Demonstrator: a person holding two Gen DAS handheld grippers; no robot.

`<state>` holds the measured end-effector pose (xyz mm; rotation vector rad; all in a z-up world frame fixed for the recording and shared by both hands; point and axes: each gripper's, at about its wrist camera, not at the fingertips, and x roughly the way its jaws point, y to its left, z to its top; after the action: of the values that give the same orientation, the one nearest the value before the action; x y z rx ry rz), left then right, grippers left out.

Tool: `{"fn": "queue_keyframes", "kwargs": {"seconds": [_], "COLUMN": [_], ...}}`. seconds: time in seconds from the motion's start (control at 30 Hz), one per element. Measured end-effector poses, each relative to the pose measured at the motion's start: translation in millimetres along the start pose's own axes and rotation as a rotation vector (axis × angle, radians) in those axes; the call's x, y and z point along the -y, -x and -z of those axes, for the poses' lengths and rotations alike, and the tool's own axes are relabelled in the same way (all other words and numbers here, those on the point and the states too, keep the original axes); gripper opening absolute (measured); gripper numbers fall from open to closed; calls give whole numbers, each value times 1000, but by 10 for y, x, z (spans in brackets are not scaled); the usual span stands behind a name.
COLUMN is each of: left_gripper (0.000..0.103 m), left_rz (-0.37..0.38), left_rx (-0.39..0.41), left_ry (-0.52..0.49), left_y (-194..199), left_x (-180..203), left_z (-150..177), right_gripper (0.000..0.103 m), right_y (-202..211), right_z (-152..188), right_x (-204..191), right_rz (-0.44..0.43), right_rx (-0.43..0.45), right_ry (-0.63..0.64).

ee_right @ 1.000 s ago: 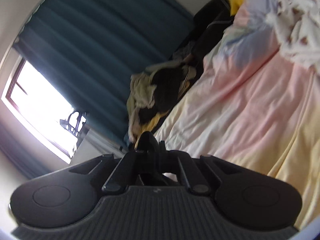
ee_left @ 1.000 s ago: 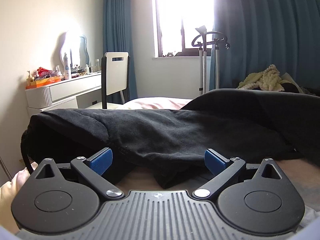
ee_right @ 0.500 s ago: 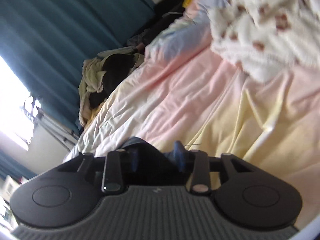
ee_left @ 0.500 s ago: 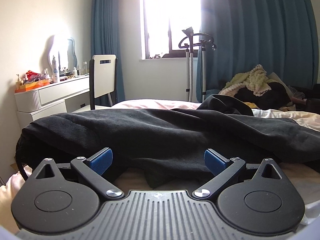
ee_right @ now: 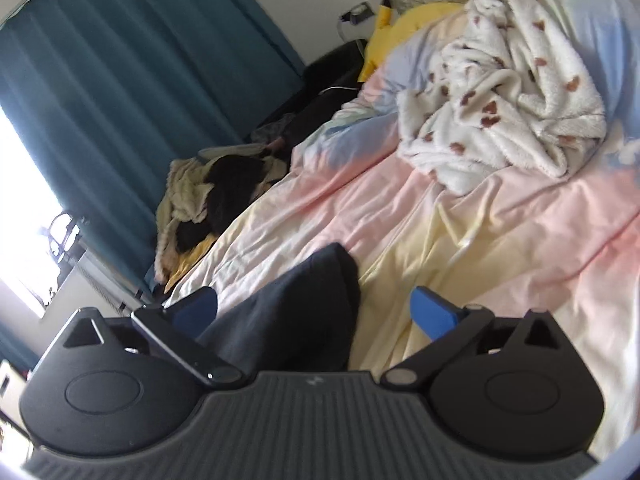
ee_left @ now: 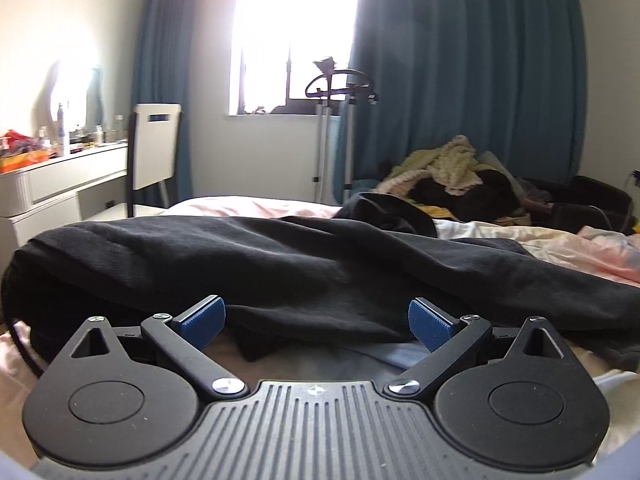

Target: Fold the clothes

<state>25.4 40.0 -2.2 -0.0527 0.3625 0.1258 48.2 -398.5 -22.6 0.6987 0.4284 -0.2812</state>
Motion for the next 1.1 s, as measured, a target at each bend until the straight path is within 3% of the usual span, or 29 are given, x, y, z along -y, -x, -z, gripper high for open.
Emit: {"fn": "queue_keyframes", "kwargs": {"seconds": [0.1,0.2,0.3,0.4,0.47,0.57,0.67,0.73,0.83,0.9,0.97,1.1], "left_gripper": [99,99,99,98,97,82,78,77,57,24,7,6], "left_rz": [101,150,233,245,238,188,104,47,-35,-56,-72,-34], "left_rx": [-19,-17,-92,-196,-245,-266,-255,-247,-234,-215,-210,-146], "left_ry": [-3,62,133,249,351,480,575,638,724,715,652,566], "left_y": [-97,-307,-726,-1222,-1549,-1887,-2133,-2297,-2521,-2483,-2416,-2072], "left_x": [91,183,292,350,333,282,231,197,154,187,244,305], "left_z": [-74,-235,-388,-415,-383,-348,-344,-341,-344,-405,-493,-649], "right_gripper": [103,103,103,103,103,103,103,103,103,103,103,103], "right_y": [148,51,-46,-144,-209,-325,-429,-478,-542,-582,-618,-579], "right_z": [137,162,188,213,229,177,165,177,190,185,176,151], "right_x": [-101,-102,-103,-104,-102,154,271,251,222,187,165,162], "right_rz": [-21,-59,-96,-133,-158,-155,-145,-142,-171,-172,-174,-189], "right_rx": [14,-29,-71,-113,-141,-164,-170,-167,-166,-150,-148,-122], "right_ry": [4,-30,-64,-98,-122,-282,-325,-285,-240,-192,-165,-149]}}
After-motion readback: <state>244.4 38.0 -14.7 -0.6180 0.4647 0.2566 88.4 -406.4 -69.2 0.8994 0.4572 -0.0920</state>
